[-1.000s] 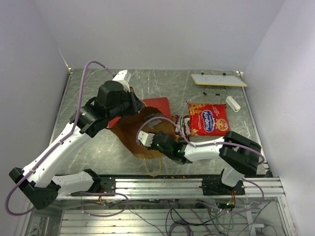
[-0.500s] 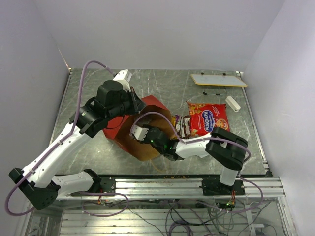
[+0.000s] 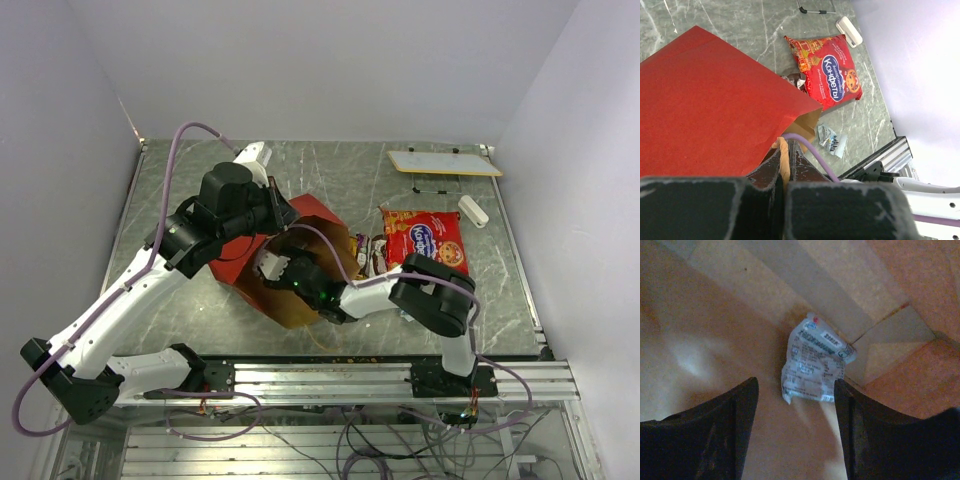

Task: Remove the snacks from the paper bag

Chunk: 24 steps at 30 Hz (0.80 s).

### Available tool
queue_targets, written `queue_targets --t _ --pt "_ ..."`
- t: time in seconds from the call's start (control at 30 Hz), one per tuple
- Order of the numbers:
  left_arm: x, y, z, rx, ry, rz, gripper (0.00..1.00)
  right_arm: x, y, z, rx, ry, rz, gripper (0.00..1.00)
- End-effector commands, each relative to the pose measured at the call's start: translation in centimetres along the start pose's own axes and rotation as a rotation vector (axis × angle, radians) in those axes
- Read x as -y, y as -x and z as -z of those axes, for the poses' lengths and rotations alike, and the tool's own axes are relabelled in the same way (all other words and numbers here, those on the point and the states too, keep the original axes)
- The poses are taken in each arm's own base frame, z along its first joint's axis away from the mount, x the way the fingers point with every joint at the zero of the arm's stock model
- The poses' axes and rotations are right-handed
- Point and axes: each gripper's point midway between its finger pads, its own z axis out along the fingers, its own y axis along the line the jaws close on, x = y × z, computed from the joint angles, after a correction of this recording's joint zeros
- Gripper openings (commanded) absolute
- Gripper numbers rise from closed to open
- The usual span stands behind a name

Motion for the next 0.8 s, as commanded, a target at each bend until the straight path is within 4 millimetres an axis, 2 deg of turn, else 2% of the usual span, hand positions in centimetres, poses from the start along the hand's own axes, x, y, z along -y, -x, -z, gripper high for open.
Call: queue_targets --t 0.0,0.1,0.17,0.33,0.53,0.63,0.77 --pt "1.3 0.9 0.2 0.027 -0.056 -0.006 0.07 1.1 1.9 -2.0 0.065 -0.065 -0.040 0.63" --pt "1.2 0.8 0.2 0.019 -0.054 -0.006 0.07 0.8 0.2 -3.3 0.033 -0.070 -0.025 0.65" --pt "1.2 0.8 0.4 0.020 -0.050 -0.005 0.07 1.4 0.6 -4.3 0.039 -0.074 -0.028 0.65" --pt "1.0 1.0 0.7 0.034 -0.042 -0.004 0.07 2.0 -1.0 -6.0 -0.021 -0.093 0.020 0.66" --pt "0.5 0.9 0.9 0.033 -0.020 0.003 0.07 3.3 -3.5 -7.6 -0.124 -0.147 0.072 0.61" --pt "0.1 0.8 1.0 0.037 0.002 0.008 0.07 3.7 -3.7 -7.9 -0.137 -0.155 0.089 0.56" --pt "-0.5 1.0 1.4 0.051 0.030 0.010 0.07 4.3 -3.8 -8.4 -0.143 -0.149 0.106 0.38"
